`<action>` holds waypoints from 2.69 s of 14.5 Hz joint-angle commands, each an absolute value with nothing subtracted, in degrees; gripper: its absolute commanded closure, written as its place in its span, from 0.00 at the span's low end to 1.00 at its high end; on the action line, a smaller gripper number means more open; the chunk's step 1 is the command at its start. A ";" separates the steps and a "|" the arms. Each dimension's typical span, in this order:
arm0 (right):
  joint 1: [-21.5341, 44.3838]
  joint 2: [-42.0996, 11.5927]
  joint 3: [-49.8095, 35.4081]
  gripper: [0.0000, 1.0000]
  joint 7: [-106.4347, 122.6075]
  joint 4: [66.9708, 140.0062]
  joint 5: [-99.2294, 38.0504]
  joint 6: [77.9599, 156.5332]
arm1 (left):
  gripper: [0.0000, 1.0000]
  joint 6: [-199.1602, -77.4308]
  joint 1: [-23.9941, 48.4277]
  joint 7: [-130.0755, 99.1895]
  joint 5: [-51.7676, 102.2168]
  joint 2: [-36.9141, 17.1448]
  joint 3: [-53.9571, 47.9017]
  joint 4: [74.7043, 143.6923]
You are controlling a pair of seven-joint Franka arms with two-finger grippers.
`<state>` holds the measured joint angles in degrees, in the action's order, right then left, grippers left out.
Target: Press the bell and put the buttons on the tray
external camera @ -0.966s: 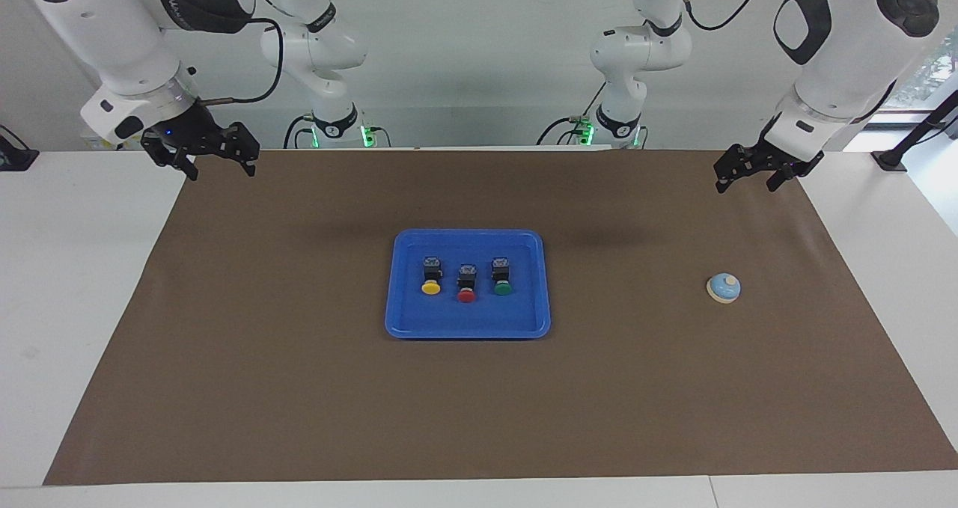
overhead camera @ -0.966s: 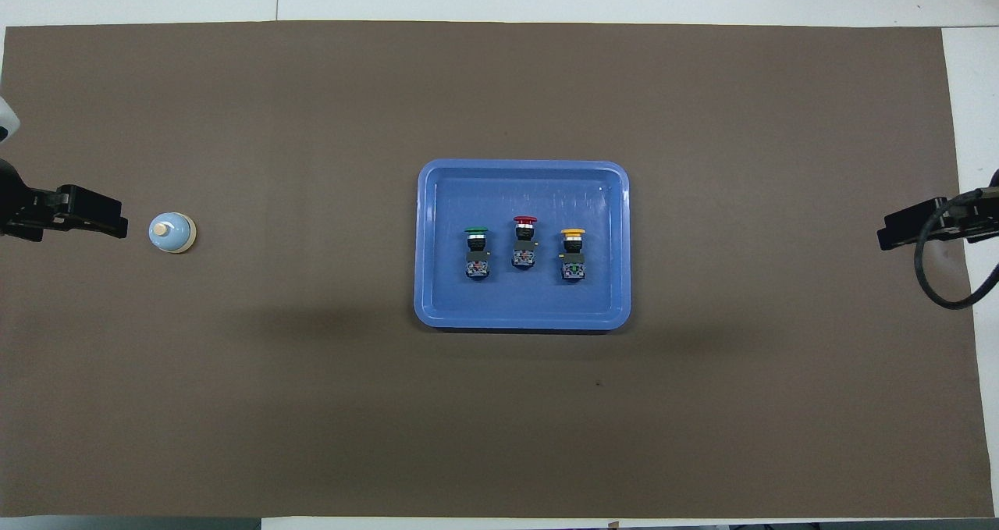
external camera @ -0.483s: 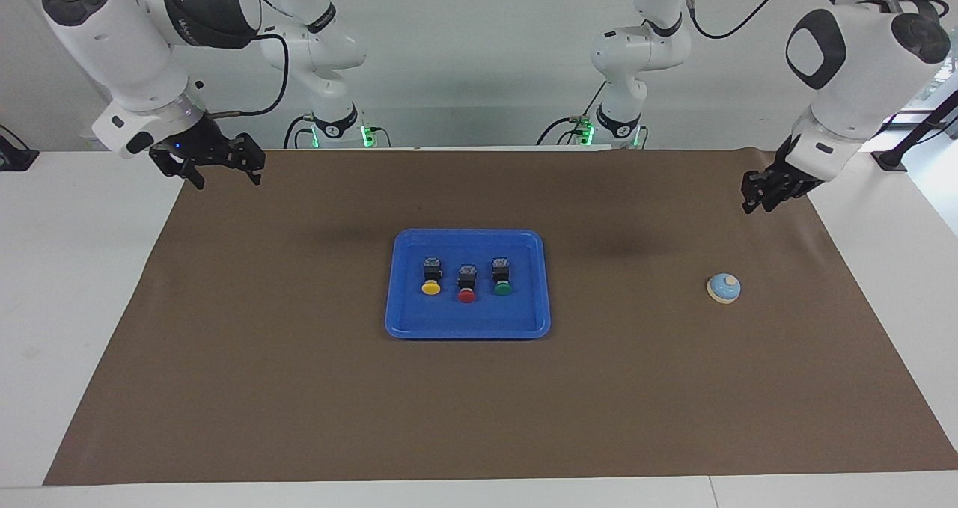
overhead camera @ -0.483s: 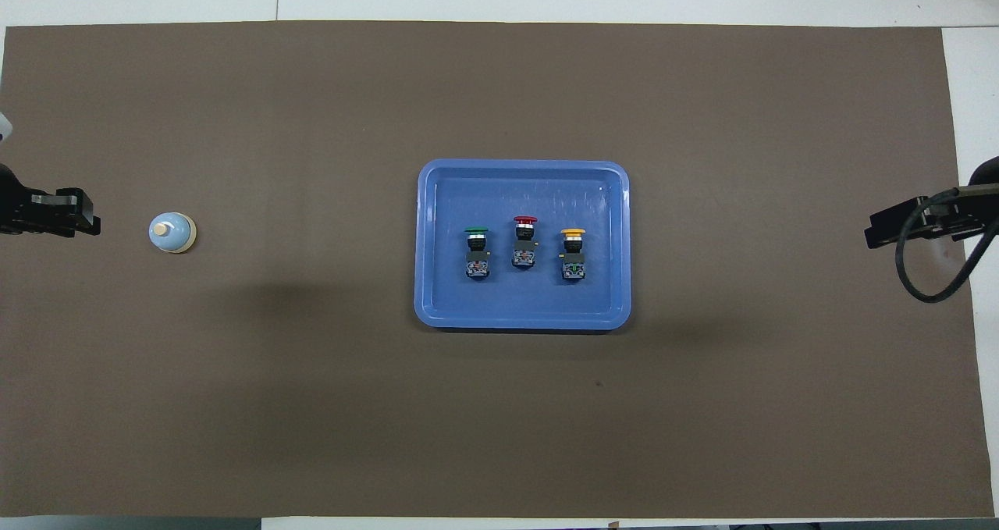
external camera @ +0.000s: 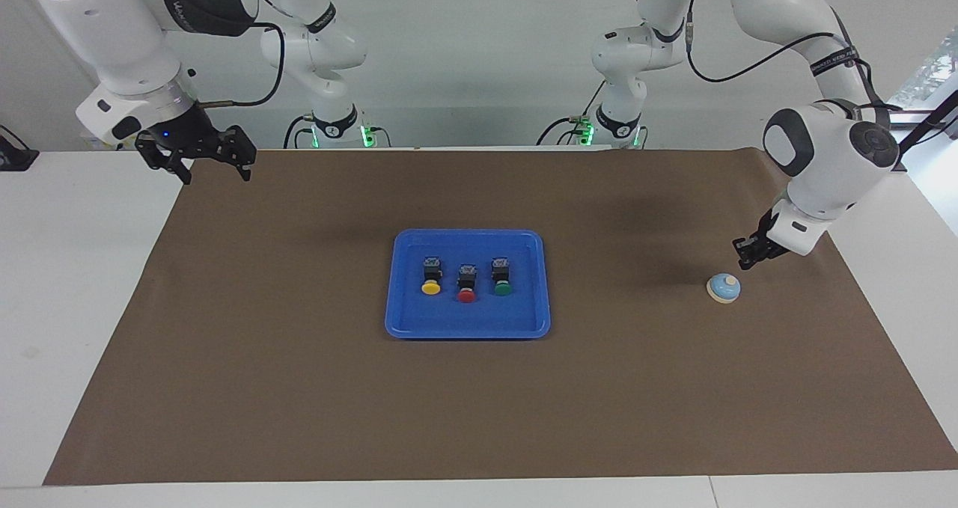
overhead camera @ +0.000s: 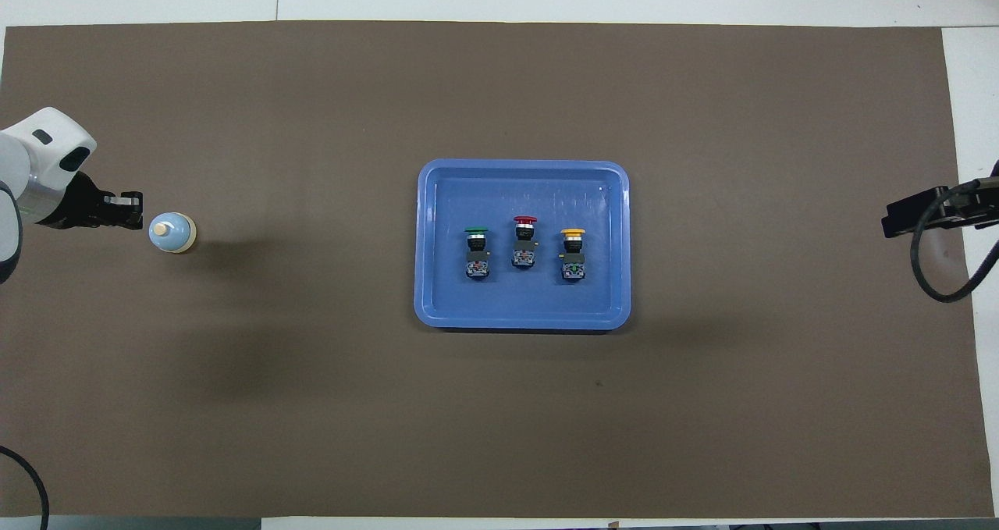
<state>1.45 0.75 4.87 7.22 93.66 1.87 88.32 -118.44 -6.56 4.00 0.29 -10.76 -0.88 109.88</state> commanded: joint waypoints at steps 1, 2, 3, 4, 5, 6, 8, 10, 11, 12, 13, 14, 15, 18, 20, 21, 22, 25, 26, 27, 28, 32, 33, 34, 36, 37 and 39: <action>1.14 0.79 4.14 0.00 8.09 92.99 1.67 86.93 | 1.00 -122.16 -6.94 4.92 0.09 -12.03 -1.14 111.62; 1.14 0.70 4.13 0.00 8.09 92.73 1.58 86.66 | 1.00 -122.34 -6.94 4.92 -0.17 -12.82 -1.14 111.62; 1.14 0.70 4.13 0.00 8.09 92.46 1.23 86.66 | 1.00 -122.52 -7.03 4.92 -0.87 -13.62 -1.14 111.62; 1.14 0.70 4.13 0.00 8.09 92.46 1.14 86.66 | 1.00 -123.39 -7.29 5.27 -1.05 -14.06 -1.14 111.97; 1.14 0.79 4.13 0.00 8.09 92.55 1.14 86.66 | 1.00 -124.70 -7.47 6.14 -1.05 -14.15 -1.14 112.67; 1.32 0.88 4.13 0.00 8.17 92.55 1.14 86.66 | 1.00 -125.93 -7.64 6.67 -1.05 -14.67 -1.14 113.20; 1.76 0.97 4.13 0.00 8.26 92.55 1.32 87.18 | 0.97 -126.74 -7.73 6.68 -1.05 -15.29 -1.05 113.73; 2.11 1.32 4.13 0.00 8.17 93.16 1.41 86.67 | 0.56 -124.64 -7.39 6.77 -1.05 -15.12 -1.05 112.77; 2.11 1.58 4.13 0.00 8.26 93.86 1.41 86.14 | 0.18 -122.80 -7.30 6.77 -1.05 -14.33 -1.14 111.98; 1.76 1.58 4.13 0.00 8.17 93.87 1.41 86.05 | 0.00 -120.26 -6.95 6.68 -1.05 -12.85 -1.14 111.02; 1.32 1.58 4.22 0.00 8.17 93.87 1.41 86.04 | 0.00 -117.02 -6.68 6.59 -1.05 -10.92 -1.14 109.87; 1.23 1.58 4.22 0.00 8.17 93.87 1.32 86.04 | 0.00 -112.98 -6.59 6.50 -1.05 -9.16 -1.32 108.12; 1.14 1.58 4.22 0.00 8.17 93.87 1.41 86.04 | 0.00 -108.42 -6.59 6.42 -1.05 -8.01 -1.49 106.19; 1.58 1.58 4.22 0.00 8.17 93.87 1.41 86.04 | 0.00 -99.51 -5.63 6.24 -1.05 -2.40 -1.67 104.59; 1.67 1.58 4.22 0.00 8.17 93.87 1.41 86.04 | 0.00 -95.47 -5.62 6.68 -1.05 0.60 -1.76 104.50; 1.67 1.58 4.22 0.00 8.17 93.87 1.41 86.04 | 0.00 -94.41 -5.62 6.59 -1.05 1.57 -1.76 104.41; 1.58 1.58 4.22 0.00 8.17 93.87 1.32 86.04 | 0.00 -92.65 -5.28 6.42 -1.05 2.45 -1.76 104.50; 1.49 1.58 4.22 0.00 8.17 93.87 1.41 86.04 | 0.00 -90.88 -4.40 6.42 -1.49 2.64 -1.76 104.33; 1.49 1.58 4.22 0.00 8.17 93.87 1.41 86.04 | 0.00 -90.79 -3.18 6.59 -3.32 2.11 -1.76 103.20; 1.49 1.58 4.22 0.00 8.17 93.87 1.41 85.96 | 0.00 -90.27 -1.51 6.59 -4.64 1.67 -1.50 101.62; 1.49 1.58 4.22 0.00 8.17 93.87 1.41 85.96 | 0.00 -90.18 -0.45 6.59 -4.66 0.54 -1.23 100.30; 1.49 1.58 4.22 0.00 8.17 93.87 1.41 85.96 | 0.00 -89.74 -0.35 6.59 -3.60 -2.19 -1.14 95.37; 1.49 1.58 4.22 0.00 8.17 93.87 1.41 86.04 | 0.00 -89.39 -0.35 6.59 -3.52 -2.20 -1.14 95.36; 1.49 1.58 4.22 0.00 8.17 93.87 1.41 85.96 | 0.00 -89.73 -0.44 6.68 -3.52 -2.11 -1.06 95.54; 1.49 1.58 4.22 0.00 8.17 93.87 1.41 86.04 | 0.00 -89.39 -0.44 6.68 -3.60 -1.67 -1.14 96.24; 1.49 1.58 4.22 0.00 8.17 93.87 1.41 86.04 | 0.00 -89.47 -0.44 6.77 -3.60 -1.67 -1.14 96.24; 1.49 1.58 4.22 0.00 8.17 93.87 1.41 86.04 | 0.00 -89.82 -0.44 6.77 -3.52 -1.67 -1.06 96.42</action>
